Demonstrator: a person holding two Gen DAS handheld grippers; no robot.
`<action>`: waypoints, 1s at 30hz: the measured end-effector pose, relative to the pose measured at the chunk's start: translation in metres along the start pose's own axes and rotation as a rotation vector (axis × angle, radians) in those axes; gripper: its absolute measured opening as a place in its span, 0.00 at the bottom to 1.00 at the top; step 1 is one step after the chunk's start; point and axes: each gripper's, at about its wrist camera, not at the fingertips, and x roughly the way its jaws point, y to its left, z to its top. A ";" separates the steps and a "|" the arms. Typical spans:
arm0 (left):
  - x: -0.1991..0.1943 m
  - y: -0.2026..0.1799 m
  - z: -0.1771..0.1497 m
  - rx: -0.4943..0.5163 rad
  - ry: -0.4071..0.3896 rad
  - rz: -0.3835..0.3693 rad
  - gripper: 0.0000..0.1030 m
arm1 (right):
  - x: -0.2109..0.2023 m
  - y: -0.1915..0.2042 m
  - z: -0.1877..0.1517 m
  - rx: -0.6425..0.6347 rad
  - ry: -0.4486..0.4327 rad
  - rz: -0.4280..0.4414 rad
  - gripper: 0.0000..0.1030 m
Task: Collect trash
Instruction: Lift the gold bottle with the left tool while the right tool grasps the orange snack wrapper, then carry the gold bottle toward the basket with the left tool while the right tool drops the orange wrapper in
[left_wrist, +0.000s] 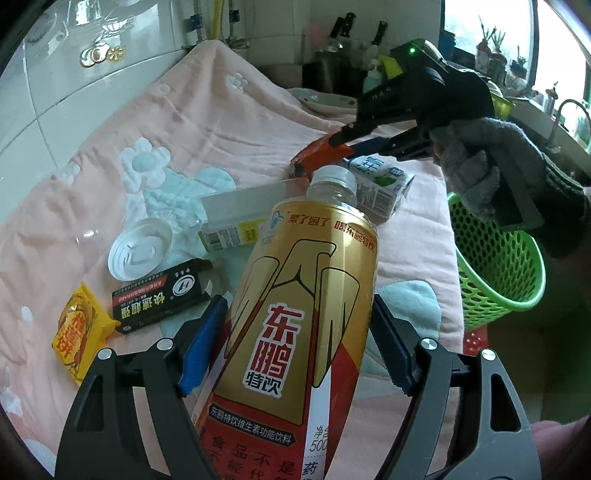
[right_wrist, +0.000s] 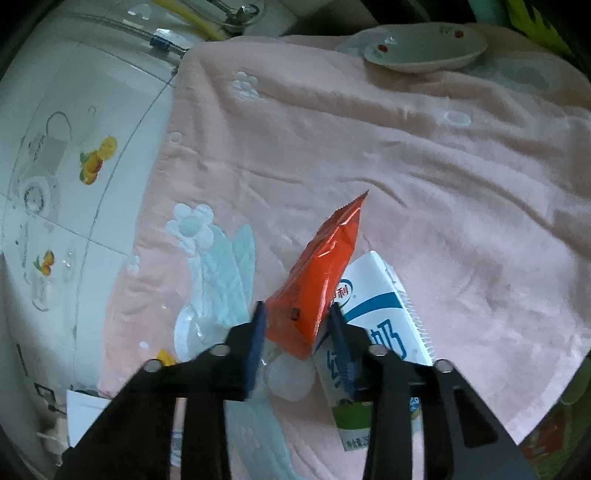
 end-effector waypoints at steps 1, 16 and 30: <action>0.000 0.000 0.000 -0.003 0.002 0.001 0.73 | 0.000 -0.001 -0.001 0.000 0.001 0.005 0.14; -0.010 -0.014 -0.003 -0.020 -0.018 0.001 0.73 | -0.067 0.020 -0.033 -0.134 -0.091 0.043 0.02; -0.024 -0.056 -0.001 0.007 -0.055 -0.046 0.73 | -0.165 0.005 -0.101 -0.241 -0.192 0.025 0.02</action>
